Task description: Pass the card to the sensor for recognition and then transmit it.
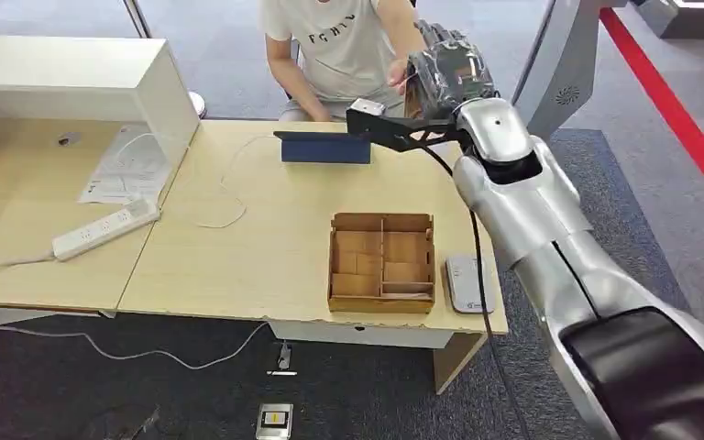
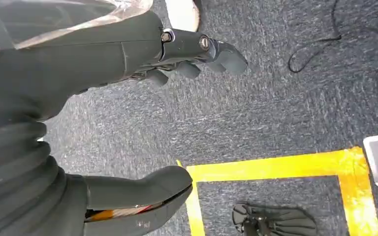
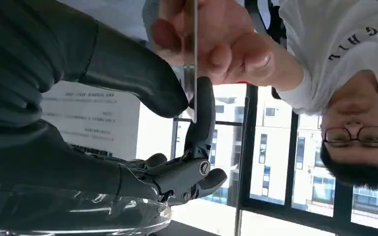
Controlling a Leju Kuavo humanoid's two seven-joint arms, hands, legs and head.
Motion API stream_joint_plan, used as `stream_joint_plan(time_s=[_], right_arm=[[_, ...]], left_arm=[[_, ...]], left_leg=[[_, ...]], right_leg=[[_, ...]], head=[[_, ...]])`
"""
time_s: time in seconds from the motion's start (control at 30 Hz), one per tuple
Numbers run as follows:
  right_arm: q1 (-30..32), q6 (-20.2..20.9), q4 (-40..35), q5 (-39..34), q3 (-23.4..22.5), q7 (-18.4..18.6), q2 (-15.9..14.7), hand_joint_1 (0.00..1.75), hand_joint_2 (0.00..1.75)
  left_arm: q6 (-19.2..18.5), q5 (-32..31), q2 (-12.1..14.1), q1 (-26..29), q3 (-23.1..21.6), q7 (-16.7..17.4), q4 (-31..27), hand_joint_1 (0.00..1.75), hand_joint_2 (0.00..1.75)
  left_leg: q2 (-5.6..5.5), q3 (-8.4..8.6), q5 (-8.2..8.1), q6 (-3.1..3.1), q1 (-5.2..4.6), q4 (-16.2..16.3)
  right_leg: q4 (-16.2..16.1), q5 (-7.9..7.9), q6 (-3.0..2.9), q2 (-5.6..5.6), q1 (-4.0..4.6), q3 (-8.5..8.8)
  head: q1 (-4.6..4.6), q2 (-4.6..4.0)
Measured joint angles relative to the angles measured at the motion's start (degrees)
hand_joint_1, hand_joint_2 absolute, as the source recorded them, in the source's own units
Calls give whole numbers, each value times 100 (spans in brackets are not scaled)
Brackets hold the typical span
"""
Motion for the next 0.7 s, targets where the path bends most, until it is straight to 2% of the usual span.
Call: stream_joint_plan(time_s=[0.23,0.27,0.3,0.57,0.7], right_arm=[[4,-11,352,15,52,0,59,175,175],[4,-18,380,22,59,-2,63,0,175],[4,-24,415,28,66,-9,65,0,0],[-2,-146,609,39,107,-63,70,0,0],[-60,-149,673,20,114,-125,-35,0,0]], left_arm=[[2,2,-26,81,-33,-15,0,0,175],[2,9,-28,87,-33,-15,0,0,175],[2,11,-28,91,-33,-15,0,0,175],[15,89,-83,109,-68,-74,0,0,175],[15,122,-87,113,-76,-74,0,0,175]], left_leg=[[0,1,0,0,0,0],[1,1,0,0,0,0],[1,1,0,0,0,0],[1,2,0,0,0,2],[1,3,0,0,0,4]], right_leg=[[0,0,0,0,0,-2],[0,0,0,0,0,-2],[0,0,0,0,0,-2],[0,0,0,0,0,-2],[-1,1,0,0,0,-2]], head=[[0,0],[-2,0],[0,0],[0,0],[0,0]])
